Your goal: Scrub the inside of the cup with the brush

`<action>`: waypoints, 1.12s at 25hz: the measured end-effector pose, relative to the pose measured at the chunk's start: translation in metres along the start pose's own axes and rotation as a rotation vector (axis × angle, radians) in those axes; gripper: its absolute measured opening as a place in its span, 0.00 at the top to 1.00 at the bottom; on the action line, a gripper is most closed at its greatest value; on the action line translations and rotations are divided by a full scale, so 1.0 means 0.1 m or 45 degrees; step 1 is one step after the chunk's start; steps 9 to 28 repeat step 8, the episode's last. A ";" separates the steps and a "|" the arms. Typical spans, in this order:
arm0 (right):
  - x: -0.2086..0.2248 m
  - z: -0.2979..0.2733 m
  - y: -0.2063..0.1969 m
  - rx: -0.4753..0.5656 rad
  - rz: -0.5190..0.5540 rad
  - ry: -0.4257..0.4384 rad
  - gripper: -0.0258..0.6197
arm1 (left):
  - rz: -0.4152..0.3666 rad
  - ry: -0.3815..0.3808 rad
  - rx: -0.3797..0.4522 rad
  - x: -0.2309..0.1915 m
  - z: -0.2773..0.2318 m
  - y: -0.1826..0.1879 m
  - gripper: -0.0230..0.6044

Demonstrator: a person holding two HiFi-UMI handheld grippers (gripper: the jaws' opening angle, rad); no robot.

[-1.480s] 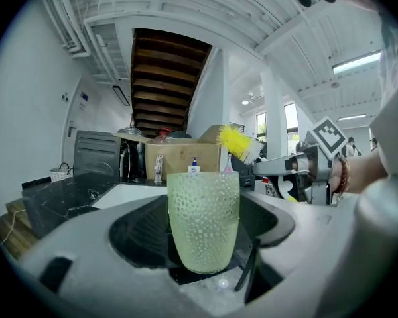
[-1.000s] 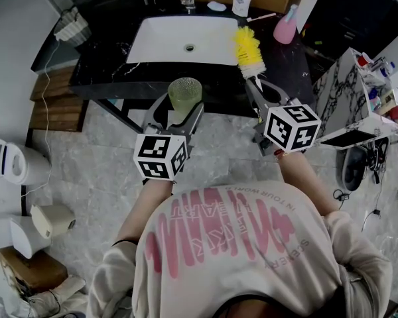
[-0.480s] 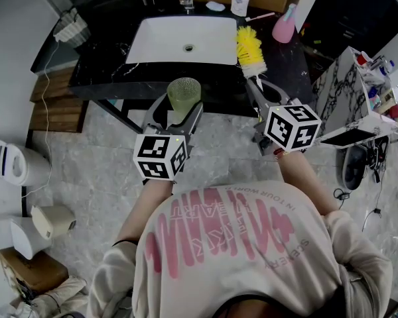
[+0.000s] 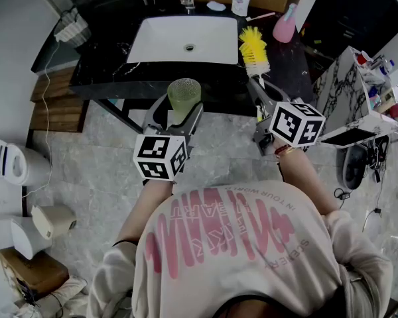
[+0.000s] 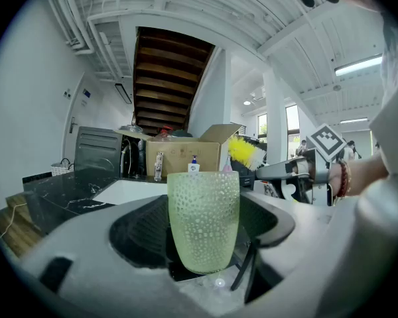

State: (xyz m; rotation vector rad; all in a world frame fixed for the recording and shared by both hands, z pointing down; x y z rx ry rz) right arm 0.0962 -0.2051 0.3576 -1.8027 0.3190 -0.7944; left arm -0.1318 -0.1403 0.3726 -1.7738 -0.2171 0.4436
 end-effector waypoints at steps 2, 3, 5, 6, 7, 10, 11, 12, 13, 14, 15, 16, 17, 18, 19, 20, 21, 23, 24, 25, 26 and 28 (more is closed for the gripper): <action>0.00 0.00 -0.01 -0.007 0.008 -0.009 0.94 | 0.000 0.000 -0.001 -0.01 0.01 0.00 0.43; 0.00 0.00 -0.02 -0.012 0.015 -0.011 0.94 | 0.001 0.000 -0.001 -0.02 0.01 0.00 0.43; -0.01 -0.01 -0.04 -0.023 0.032 -0.012 0.94 | 0.003 0.000 -0.002 -0.02 0.00 -0.01 0.43; -0.01 -0.02 -0.05 -0.028 0.042 -0.012 0.94 | 0.004 0.000 -0.002 -0.03 0.00 -0.01 0.43; -0.02 -0.02 -0.06 -0.033 0.052 -0.013 0.94 | 0.005 -0.001 -0.003 -0.03 0.00 -0.02 0.43; -0.02 -0.02 -0.06 -0.038 0.063 -0.014 0.94 | 0.006 -0.002 -0.004 -0.03 0.00 -0.02 0.43; -0.02 -0.02 -0.06 -0.038 0.063 -0.014 0.94 | 0.006 -0.002 -0.004 -0.03 0.00 -0.02 0.43; -0.02 -0.02 -0.06 -0.038 0.063 -0.014 0.94 | 0.006 -0.002 -0.004 -0.03 0.00 -0.02 0.43; -0.02 -0.02 -0.06 -0.038 0.063 -0.014 0.94 | 0.006 -0.002 -0.004 -0.03 0.00 -0.02 0.43; -0.02 -0.02 -0.06 -0.038 0.063 -0.014 0.94 | 0.006 -0.002 -0.004 -0.03 0.00 -0.02 0.43; -0.02 -0.02 -0.06 -0.038 0.063 -0.014 0.94 | 0.006 -0.002 -0.004 -0.03 0.00 -0.02 0.43; -0.02 -0.02 -0.06 -0.038 0.063 -0.014 0.94 | 0.006 -0.002 -0.004 -0.03 0.00 -0.02 0.43; -0.02 -0.02 -0.06 -0.038 0.063 -0.014 0.94 | 0.006 -0.002 -0.004 -0.03 0.00 -0.02 0.43; -0.02 -0.02 -0.06 -0.038 0.063 -0.014 0.94 | 0.006 -0.002 -0.004 -0.03 0.00 -0.02 0.43; -0.02 -0.02 -0.06 -0.038 0.063 -0.014 0.94 | 0.006 -0.002 -0.004 -0.03 0.00 -0.02 0.43; -0.02 -0.02 -0.06 -0.038 0.063 -0.014 0.94 | 0.006 -0.002 -0.004 -0.03 0.00 -0.02 0.43; -0.02 -0.02 -0.06 -0.038 0.063 -0.014 0.94 | 0.006 -0.002 -0.004 -0.03 0.00 -0.02 0.43; -0.02 -0.02 -0.06 -0.038 0.063 -0.014 0.94 | 0.006 -0.002 -0.004 -0.03 0.00 -0.02 0.43; -0.02 -0.02 -0.06 -0.038 0.063 -0.014 0.94 | 0.006 -0.002 -0.004 -0.03 0.00 -0.02 0.43; -0.02 -0.02 -0.06 -0.038 0.063 -0.014 0.94 | 0.006 -0.002 -0.004 -0.03 0.00 -0.02 0.43; -0.02 -0.02 -0.06 -0.038 0.063 -0.014 0.94 | 0.006 -0.002 -0.004 -0.03 0.00 -0.02 0.43; -0.02 -0.02 -0.06 -0.038 0.063 -0.014 0.94 | 0.006 -0.002 -0.004 -0.03 0.00 -0.02 0.43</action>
Point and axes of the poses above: the fingertips, and each gripper's own axes: z backward along the fingers, x to its right, y out of its top, the point moved 7 cm from there along z, backward along the fingers, and after that the axes turned 4 degrees about z, right-handed, at the moved point
